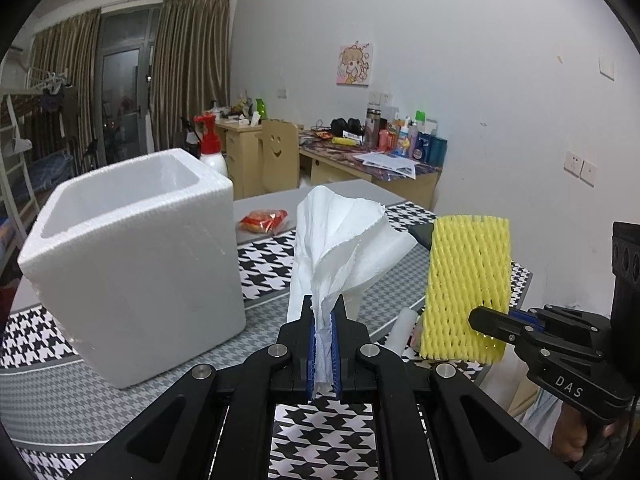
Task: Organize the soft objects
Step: 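Lift the tissues with the left gripper while the right lifts the yellow foam sleeve, then carry the tissues and yellow foam sleeve in both grippers over the white foam box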
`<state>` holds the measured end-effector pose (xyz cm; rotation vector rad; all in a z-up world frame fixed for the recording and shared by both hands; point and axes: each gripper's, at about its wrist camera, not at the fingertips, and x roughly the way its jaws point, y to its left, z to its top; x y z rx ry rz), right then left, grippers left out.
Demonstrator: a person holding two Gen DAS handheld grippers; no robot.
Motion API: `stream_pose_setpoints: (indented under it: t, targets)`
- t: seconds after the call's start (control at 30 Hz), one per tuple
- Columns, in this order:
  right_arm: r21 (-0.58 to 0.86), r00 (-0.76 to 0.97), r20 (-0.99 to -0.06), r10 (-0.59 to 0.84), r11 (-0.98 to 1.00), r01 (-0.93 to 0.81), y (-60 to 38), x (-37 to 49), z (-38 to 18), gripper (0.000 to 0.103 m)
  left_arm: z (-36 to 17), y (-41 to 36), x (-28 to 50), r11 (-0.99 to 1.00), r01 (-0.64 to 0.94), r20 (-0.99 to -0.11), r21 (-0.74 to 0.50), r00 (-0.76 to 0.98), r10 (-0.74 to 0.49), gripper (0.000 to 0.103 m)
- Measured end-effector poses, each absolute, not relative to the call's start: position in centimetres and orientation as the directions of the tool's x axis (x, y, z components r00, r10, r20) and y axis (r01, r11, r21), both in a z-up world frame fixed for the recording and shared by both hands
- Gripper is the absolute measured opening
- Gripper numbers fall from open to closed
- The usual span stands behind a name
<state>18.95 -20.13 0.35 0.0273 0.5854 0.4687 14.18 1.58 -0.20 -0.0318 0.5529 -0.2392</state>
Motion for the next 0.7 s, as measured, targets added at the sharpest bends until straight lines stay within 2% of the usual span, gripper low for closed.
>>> stream_pose_setpoints:
  t: [0.7]
  targets:
    - [0.137, 0.744, -0.454, 0.489, 0.864, -0.484, -18.2, 20.4, 3.1, 0.012, 3.0, 2.9, 14.6, 0.985, 0.166, -0.449, -0.048, 0.877, -0.169, 0.007]
